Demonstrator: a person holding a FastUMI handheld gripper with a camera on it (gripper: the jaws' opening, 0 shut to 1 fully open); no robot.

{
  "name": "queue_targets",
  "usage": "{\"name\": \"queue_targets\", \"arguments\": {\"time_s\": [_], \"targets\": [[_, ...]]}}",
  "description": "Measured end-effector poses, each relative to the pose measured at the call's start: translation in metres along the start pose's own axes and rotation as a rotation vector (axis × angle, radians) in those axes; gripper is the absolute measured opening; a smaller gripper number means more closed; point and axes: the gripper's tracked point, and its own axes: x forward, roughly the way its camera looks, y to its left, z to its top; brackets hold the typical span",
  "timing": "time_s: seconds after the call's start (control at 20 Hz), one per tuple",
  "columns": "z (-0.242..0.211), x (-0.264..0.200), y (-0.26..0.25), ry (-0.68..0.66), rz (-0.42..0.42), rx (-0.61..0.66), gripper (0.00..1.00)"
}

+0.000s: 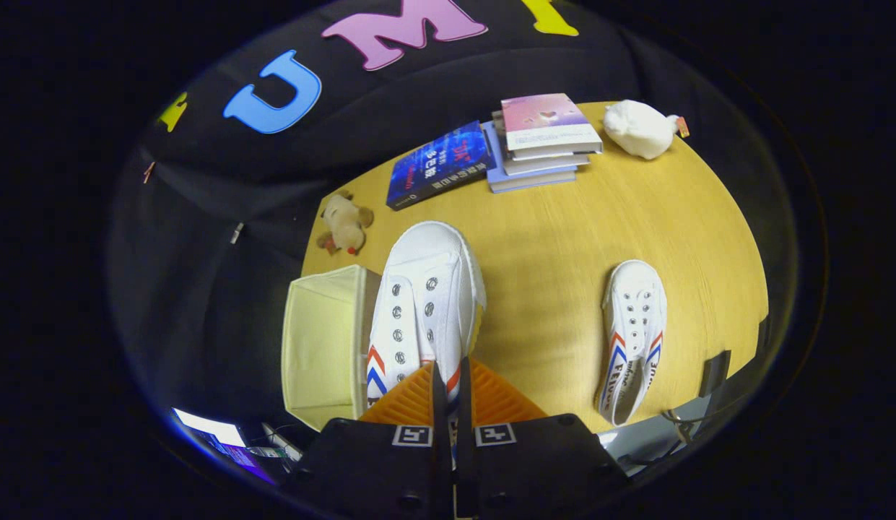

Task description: Open the storage box then place both shoes into the box .Put the left shoe in first, then the right shoe, with the right side of both shoes facing outward in a uniform manner.

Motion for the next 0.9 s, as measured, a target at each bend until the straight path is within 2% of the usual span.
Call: {"name": "queue_targets", "arguments": {"time_s": [0.3,0.5,0.9], "targets": [[-0.017,0.022,0.098,0.071,0.111,-0.005,0.07],[-0.044,0.057,0.128,0.138,0.088,0.006,0.07],[-0.075,0.115,0.153,0.194,0.049,0.008,0.07]]}}
